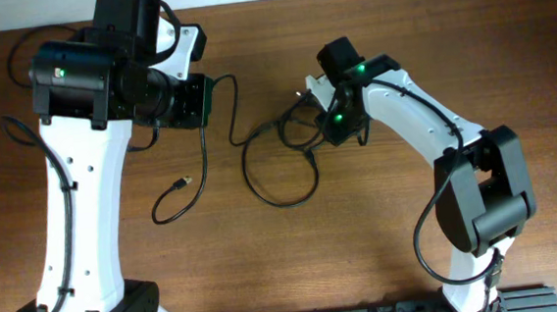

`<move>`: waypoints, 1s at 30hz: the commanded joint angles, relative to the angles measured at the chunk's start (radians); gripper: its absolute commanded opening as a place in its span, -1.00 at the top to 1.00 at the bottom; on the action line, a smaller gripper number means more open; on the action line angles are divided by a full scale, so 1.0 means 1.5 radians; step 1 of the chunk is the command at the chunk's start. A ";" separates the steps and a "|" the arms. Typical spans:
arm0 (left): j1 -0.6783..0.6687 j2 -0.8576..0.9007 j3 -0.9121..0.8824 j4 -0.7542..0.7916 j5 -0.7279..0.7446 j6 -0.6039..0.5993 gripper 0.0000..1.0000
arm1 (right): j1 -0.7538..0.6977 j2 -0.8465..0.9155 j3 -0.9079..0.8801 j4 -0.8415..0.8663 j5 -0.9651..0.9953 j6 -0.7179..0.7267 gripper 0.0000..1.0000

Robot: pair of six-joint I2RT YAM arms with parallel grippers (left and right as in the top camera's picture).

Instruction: Untangle cables

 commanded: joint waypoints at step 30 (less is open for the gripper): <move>0.394 0.016 0.029 0.215 -0.444 -0.481 1.00 | 0.007 -0.045 0.130 -0.066 0.115 0.294 -0.97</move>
